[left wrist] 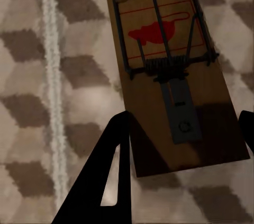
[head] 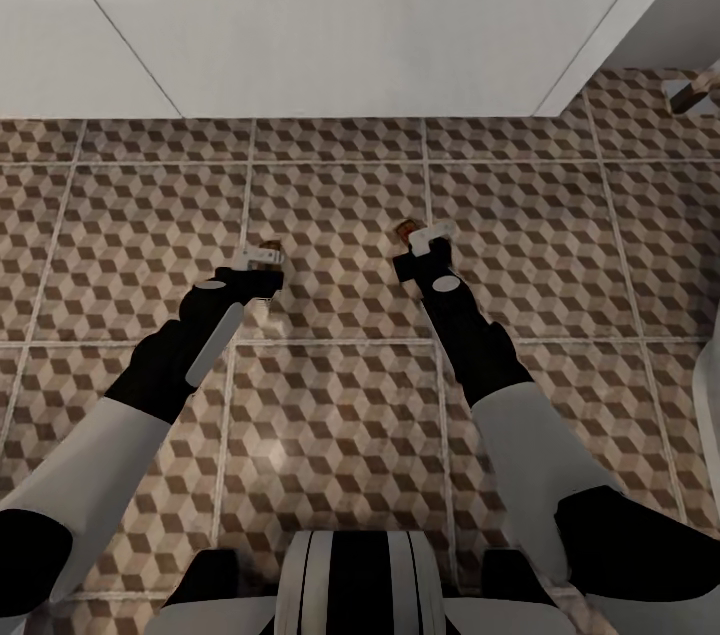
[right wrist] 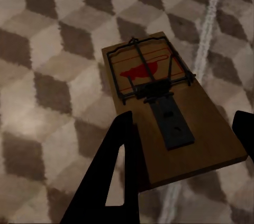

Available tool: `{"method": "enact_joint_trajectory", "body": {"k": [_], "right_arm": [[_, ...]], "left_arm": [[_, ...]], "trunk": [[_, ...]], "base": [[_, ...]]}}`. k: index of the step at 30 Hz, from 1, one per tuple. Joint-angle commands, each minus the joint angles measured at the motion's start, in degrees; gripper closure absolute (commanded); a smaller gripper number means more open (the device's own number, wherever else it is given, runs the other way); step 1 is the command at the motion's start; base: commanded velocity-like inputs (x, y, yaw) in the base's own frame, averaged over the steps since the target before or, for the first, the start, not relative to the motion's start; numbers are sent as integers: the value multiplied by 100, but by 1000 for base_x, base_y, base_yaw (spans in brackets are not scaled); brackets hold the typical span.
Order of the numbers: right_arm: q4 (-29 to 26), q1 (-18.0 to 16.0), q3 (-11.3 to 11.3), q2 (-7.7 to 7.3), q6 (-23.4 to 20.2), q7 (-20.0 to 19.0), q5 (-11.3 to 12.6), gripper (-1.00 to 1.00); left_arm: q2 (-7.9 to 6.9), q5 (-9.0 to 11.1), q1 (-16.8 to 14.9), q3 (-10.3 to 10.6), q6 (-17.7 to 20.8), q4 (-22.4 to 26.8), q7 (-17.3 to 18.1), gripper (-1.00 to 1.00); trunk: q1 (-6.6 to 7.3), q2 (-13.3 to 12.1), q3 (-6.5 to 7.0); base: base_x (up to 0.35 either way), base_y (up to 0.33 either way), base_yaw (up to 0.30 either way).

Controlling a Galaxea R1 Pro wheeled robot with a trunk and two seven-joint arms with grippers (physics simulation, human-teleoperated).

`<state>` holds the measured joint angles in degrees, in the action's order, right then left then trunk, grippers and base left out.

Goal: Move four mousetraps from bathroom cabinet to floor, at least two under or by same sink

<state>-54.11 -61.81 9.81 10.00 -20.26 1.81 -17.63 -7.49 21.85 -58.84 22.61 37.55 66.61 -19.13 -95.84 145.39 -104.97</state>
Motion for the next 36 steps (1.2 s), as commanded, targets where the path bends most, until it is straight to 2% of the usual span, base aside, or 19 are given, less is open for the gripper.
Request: {"method": "enact_joint_trajectory", "body": {"k": [1, 7, 20, 28, 31, 36], "right_arm": [[-5, -3, 12, 0, -40, 21, -38, 100], [-3, 0, 12, 0, -40, 15, -36, 100], [5, 4, 12, 0, 48, 12, -30, 100], [11, 31, 13, 0, 269, 5, -30, 100], [19, 35, 12, 0, 339, 2, -30, 100], [22, 37, 12, 0, 382, -333, -30, 100]], "left_arm": [[-7, 48, -4, 20, 15, 8, -73, 100], [-15, 48, -4, 16, 15, 17, -73, 100], [-46, 48, -4, 7, 5, 192, -82, 100], [-60, 48, 2, 6, -344, 201, -82, 100], [-111, 48, 4, 6, -392, 201, -82, 100], [-149, 48, 4, 6, -411, 195, -82, 100]], "trunk": [[-1, 1, -3], [-1, 1, -3], [-1, 1, -3], [-1, 1, -3], [-1, 1, -3], [-1, 1, -3]], "base": [[206, 0, 0], [141, 0, 0], [10, 0, 0], [0, 0, 0], [0, 0, 0], [0, 0, 0]]}}
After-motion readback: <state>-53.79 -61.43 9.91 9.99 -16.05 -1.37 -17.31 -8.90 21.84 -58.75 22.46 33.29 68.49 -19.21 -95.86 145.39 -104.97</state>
